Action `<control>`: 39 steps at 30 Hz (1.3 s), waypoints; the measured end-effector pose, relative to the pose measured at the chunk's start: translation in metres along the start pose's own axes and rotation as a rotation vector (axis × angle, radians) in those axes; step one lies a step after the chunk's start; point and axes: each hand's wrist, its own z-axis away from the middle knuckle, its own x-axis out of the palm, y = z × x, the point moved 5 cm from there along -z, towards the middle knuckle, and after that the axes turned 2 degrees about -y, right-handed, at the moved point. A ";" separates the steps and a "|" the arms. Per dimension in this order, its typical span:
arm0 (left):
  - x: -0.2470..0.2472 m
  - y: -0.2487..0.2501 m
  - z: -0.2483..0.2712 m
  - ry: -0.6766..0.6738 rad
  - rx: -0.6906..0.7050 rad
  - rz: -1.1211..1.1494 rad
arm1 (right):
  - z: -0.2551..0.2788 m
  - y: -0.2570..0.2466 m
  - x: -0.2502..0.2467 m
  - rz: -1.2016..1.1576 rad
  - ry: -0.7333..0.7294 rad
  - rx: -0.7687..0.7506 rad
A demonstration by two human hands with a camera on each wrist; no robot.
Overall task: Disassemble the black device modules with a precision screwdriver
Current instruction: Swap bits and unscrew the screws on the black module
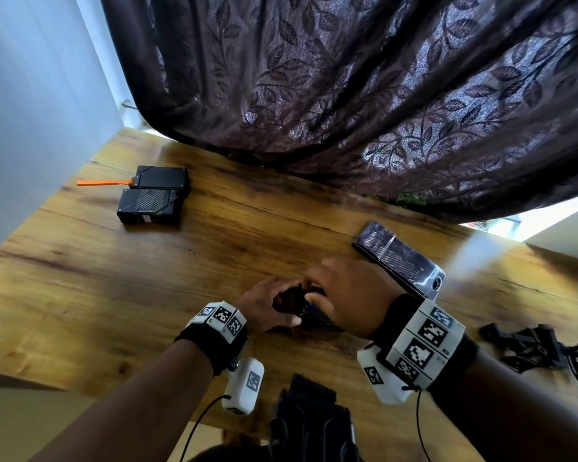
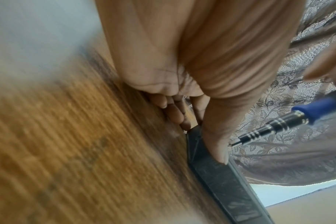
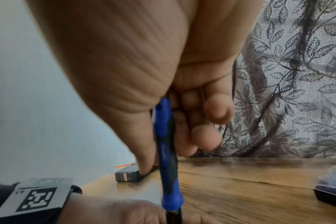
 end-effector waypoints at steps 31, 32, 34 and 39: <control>0.002 -0.007 -0.001 0.032 0.002 -0.048 | -0.004 -0.003 0.000 -0.083 -0.052 0.019; 0.003 -0.007 -0.002 0.030 0.001 -0.046 | -0.004 -0.003 0.000 -0.085 -0.052 0.027; 0.004 -0.009 -0.002 0.025 -0.011 -0.044 | -0.006 -0.003 0.001 -0.074 -0.059 0.048; 0.003 -0.008 -0.003 0.016 -0.001 -0.032 | -0.008 -0.002 -0.002 0.144 -0.125 0.115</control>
